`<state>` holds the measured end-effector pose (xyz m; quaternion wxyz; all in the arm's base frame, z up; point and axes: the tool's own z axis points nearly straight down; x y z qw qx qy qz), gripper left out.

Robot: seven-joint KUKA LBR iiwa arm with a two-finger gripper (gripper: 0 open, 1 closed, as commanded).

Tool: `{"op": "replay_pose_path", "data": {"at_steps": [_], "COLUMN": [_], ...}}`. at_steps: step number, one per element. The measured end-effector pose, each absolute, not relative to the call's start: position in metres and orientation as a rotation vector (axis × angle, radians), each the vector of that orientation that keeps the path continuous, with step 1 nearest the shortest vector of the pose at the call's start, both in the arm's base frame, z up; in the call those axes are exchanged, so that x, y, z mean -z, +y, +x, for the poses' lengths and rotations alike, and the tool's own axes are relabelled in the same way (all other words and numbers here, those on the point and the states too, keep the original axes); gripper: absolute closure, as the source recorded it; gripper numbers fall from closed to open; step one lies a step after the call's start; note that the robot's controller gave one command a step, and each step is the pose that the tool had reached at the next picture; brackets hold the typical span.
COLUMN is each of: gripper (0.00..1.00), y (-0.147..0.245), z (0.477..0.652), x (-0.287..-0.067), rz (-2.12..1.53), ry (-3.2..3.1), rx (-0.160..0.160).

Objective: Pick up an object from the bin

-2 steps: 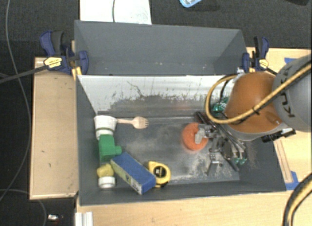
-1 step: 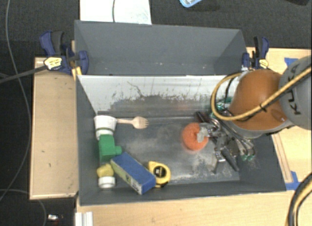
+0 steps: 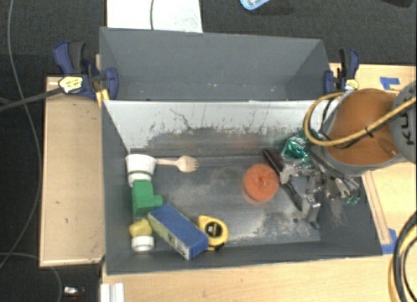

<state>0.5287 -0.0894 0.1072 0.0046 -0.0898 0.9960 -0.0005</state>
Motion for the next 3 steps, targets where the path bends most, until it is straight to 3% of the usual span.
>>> {"op": "replay_pose_path", "data": {"at_steps": [1, 2, 3], "gripper": [0.00, 0.00, 0.00], "y": [-0.108, -0.094, -0.081], "z": [0.571, 0.583, 0.578], "x": [-0.082, -0.078, -0.073], "rz": [-0.463, -0.439, -0.352], "ry": [3.098, 3.105, 3.117], "rx": [0.001, 0.005, 0.000]}}
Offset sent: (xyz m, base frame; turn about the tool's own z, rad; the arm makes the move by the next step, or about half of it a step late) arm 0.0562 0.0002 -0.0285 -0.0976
